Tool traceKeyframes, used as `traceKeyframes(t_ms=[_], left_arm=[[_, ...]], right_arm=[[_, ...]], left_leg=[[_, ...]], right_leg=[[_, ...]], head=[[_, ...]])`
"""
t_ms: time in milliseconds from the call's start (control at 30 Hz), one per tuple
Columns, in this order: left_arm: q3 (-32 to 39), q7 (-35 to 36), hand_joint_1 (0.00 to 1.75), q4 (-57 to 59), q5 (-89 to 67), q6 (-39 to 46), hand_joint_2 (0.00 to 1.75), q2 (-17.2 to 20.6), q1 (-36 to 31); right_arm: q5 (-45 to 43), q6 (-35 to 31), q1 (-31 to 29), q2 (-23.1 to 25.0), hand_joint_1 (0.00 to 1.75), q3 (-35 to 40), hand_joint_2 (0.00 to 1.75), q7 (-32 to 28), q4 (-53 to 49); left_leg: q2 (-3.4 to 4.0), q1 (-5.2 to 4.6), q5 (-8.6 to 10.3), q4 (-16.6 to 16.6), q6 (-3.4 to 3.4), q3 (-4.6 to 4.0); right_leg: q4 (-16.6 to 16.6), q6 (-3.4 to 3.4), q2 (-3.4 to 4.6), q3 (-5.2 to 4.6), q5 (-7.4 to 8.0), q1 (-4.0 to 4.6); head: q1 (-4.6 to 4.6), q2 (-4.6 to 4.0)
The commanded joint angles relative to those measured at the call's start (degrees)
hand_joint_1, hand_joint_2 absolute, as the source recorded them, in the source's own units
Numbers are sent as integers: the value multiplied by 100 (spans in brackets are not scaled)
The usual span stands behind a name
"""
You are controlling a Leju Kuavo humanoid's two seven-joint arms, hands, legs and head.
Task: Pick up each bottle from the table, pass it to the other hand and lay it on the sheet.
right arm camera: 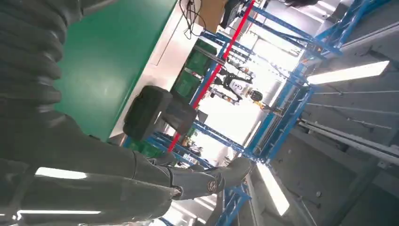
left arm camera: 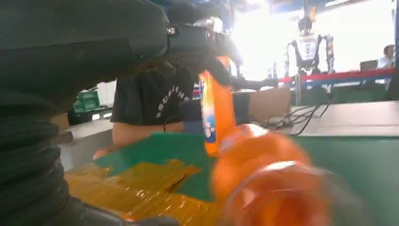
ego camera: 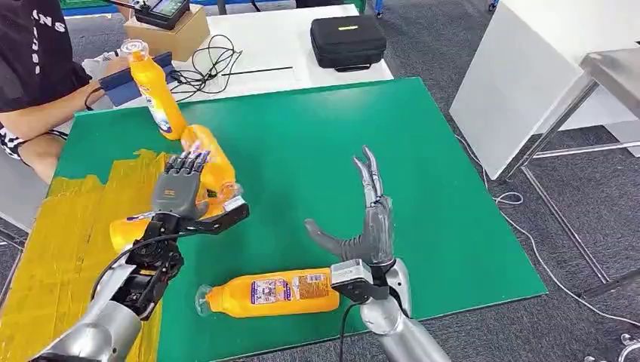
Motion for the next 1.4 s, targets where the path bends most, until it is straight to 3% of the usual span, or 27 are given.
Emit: traceKeyframes(t_ms=[33,733,867,967,1067,1100,1133,1233,1400], left_arm=[[444,-102,0,1053,237,-82,175,99,-298],[532,-86,0,1050,284,-36,175,96,-226],[793,-408,0,916,613,58,175,45,-74],[1355,-1347,0,589,1667,-237,175,-115,53],[1883,-2356,0,-367,3360,-1090,175,-238,342],[2467,-3332,0,-1131,4897,-2072,175,-402,514],[2318,-3042,0,-1993,5952,-2562,175,-269,753],[2079,-2697,0,-2871,7386,-3044,175,-56,959],[1929,-2745,0,-2555,7818,-3132,175,12,665]], right_arm=[[113,216,-215,34,0,-66,175,177,183],[147,323,-224,44,0,-47,175,223,232],[183,399,-165,44,0,-48,175,243,249],[327,487,-101,6,0,-4,175,293,247],[700,463,-84,-58,0,18,175,385,278],[1421,303,-139,-188,0,135,175,558,329],[1728,218,-119,-241,0,176,175,638,245],[2591,213,-95,-397,0,333,175,974,5],[3024,490,-129,-745,0,649,175,1268,-188]], left_leg=[[25,4,-14,-2,-11,28],[21,3,-9,-4,-16,40],[33,8,-16,-6,-22,56],[28,7,-16,-7,-21,55],[22,9,-15,-3,-19,49],[18,7,-11,-3,-17,42],[23,10,-16,0,-20,47],[29,15,-21,14,-19,22],[12,8,-8,5,-18,13]], right_leg=[[-5,-8,18,24,-6,5],[-3,-9,14,37,-5,4],[-9,-14,22,52,-9,9],[-10,-13,17,52,-10,9],[-7,-12,12,48,-11,11],[-9,-10,10,42,-7,9],[-8,-12,13,46,-10,12],[1,-11,18,21,-12,17],[1,-10,4,14,-8,9]], head=[[0,0],[-2,0],[-2,0],[-2,0],[-4,0],[-4,0],[-2,0],[-4,0],[-4,0]])
